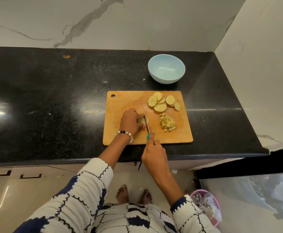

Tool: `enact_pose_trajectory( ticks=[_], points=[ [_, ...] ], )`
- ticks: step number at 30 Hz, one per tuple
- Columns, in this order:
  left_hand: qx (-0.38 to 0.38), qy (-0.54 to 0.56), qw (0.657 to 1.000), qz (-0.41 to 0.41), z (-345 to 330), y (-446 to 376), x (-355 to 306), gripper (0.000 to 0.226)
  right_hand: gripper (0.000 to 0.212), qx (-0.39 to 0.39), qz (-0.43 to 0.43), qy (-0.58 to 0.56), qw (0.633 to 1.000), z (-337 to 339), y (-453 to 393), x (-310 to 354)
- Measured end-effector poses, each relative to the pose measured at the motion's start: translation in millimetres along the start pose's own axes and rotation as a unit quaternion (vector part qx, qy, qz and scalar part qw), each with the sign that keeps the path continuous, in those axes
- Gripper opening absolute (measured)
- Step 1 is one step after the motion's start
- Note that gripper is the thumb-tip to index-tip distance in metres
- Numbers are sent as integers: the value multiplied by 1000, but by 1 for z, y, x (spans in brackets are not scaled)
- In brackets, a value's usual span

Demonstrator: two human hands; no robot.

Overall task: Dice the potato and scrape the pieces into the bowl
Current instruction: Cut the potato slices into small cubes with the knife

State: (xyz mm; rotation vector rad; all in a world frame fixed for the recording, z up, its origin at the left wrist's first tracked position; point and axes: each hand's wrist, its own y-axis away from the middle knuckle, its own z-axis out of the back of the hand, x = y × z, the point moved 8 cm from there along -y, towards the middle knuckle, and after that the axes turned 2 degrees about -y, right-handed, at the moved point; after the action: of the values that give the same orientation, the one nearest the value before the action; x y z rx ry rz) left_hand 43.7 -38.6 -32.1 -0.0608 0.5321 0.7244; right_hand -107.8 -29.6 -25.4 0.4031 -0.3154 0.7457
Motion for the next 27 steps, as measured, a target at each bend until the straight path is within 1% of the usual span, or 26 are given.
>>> enact_pose_trajectory(
  ticks=[6,9,13,16,21,27],
  points=[
    [-1,-2,1000,5,0,1,0,58,55,-1,20,-3,1000,5,40,-11],
    [4,2,1000,5,1,1,1,60,55,-10,17,-41,999,16,34,-9],
    [18,19,1000,6,3,3,4,61,56,-30,17,-39,999,20,13,-1],
    [8,44,999,13,5,6,6,59,57,-31,12,-34,999,13,-3,1],
    [2,55,998,18,6,6,5,57,57,-23,12,-35,999,9,-13,4],
    [-3,64,998,21,5,6,5,54,63,4,8,12,1000,6,-12,11]
  ],
)
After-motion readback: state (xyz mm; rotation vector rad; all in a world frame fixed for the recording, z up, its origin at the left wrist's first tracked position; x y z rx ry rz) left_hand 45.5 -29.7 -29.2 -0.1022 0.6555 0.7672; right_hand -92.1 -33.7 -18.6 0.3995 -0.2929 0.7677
